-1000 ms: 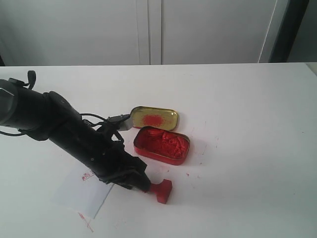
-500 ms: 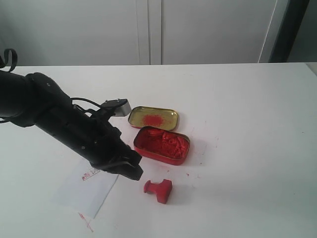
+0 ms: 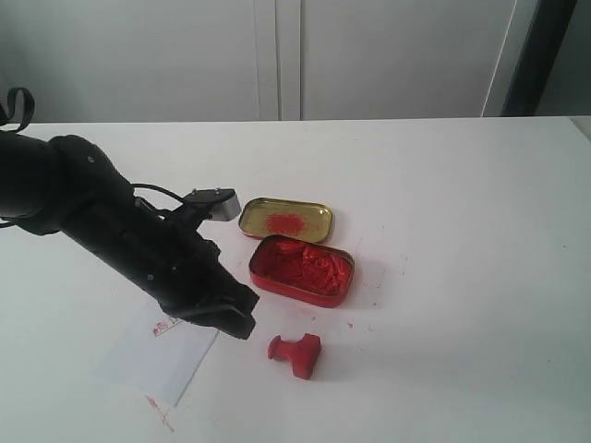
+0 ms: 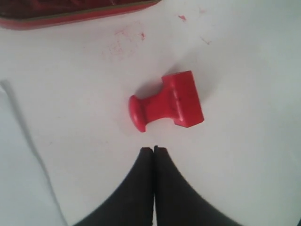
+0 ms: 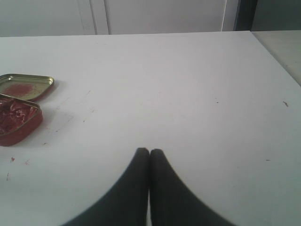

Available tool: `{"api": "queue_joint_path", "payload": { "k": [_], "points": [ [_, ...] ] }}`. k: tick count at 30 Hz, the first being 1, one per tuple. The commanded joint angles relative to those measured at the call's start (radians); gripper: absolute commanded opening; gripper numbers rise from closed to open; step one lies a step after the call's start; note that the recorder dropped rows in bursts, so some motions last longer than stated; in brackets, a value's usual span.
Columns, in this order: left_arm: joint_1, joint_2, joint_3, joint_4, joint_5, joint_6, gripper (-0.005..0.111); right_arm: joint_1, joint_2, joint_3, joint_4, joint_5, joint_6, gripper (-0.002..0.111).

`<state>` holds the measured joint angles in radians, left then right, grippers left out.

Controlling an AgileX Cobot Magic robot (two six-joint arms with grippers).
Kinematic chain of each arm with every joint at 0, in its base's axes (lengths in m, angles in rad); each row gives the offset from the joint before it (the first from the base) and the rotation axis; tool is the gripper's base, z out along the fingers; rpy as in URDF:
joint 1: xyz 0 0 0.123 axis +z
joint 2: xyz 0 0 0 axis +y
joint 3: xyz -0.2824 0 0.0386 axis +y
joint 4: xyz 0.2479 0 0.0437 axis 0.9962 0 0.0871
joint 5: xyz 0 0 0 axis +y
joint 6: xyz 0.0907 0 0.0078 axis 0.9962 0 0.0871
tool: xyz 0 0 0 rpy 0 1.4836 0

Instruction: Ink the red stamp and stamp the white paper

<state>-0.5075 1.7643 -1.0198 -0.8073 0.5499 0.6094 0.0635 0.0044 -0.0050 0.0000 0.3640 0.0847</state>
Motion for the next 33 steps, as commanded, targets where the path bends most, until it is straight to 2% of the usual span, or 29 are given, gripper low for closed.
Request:
{"api": "queue_joint_path", "payload": {
  "k": [1,9,12,19,22,24,33],
  "points": [
    [0.030,-0.011,0.005,0.109,0.019,-0.107,0.000,-0.006,-0.004,0.005,-0.008,-0.015,0.003,0.000],
    [0.133,-0.031,0.005,0.267,0.049,-0.246,0.000,-0.006,-0.004,0.005,-0.008,-0.015,0.003,0.000],
    [0.175,-0.054,0.005,0.328,0.047,-0.358,0.000,-0.006,-0.004,0.005,-0.008,-0.015,0.003,0.000],
    [0.247,-0.099,0.005,0.680,0.075,-0.682,0.000,-0.006,-0.004,0.005,-0.008,-0.015,0.003,0.000],
    [0.265,-0.106,0.005,0.795,0.106,-0.773,0.000,-0.006,-0.004,0.005,-0.008,-0.015,0.003,0.000],
    [0.275,-0.113,0.007,0.841,0.116,-0.816,0.000,-0.006,-0.004,0.005,-0.008,-0.015,0.003,0.000],
    [0.321,-0.217,0.041,0.838,0.131,-0.820,0.000,-0.006,-0.004,0.005,-0.008,-0.015,0.003,0.000]
  ]
}}
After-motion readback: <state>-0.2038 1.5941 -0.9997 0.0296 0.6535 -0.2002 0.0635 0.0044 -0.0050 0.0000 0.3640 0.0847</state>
